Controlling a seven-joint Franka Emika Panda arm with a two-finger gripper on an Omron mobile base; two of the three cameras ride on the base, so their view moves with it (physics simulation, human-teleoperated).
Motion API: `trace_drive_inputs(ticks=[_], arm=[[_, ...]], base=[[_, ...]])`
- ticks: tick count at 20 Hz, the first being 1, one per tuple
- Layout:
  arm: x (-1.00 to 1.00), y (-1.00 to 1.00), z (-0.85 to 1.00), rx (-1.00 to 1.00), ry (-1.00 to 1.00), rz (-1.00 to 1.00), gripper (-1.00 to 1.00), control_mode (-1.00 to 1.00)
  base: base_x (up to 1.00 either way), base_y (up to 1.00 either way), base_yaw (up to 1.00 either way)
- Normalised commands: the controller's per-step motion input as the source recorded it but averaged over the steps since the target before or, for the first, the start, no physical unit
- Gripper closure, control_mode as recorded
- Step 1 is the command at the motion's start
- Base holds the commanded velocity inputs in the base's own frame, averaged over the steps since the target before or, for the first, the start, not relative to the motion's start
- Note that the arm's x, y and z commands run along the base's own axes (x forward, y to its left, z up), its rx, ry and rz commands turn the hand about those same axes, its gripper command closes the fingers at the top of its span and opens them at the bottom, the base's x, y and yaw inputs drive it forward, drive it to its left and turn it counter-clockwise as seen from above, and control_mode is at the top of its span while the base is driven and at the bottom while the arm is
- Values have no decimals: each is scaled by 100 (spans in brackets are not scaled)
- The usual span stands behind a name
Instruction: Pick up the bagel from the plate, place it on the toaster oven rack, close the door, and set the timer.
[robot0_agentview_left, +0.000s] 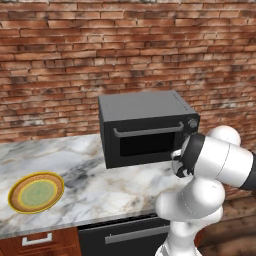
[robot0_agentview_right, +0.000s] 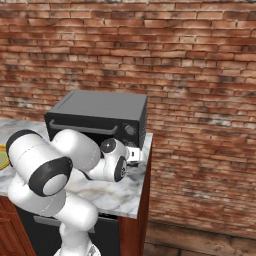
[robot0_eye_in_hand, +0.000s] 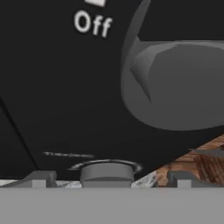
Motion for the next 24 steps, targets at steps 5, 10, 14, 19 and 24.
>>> trace_drive_inputs(ticks=[5,10,14,19,24], arm=[[26,0,-23,0,0,-3,100,-100],[7,-20,-10,2,-2,-5,100,-100],[0,-46,0,17,-11,-7,100,-100],[0,-56,19,29,-9,-8,100,-100],[0,-66,48,36,-3,-2,100,-100]], base=[[0,0,0],[0,0,0],[0,0,0],[0,0,0],[0,0,0]])
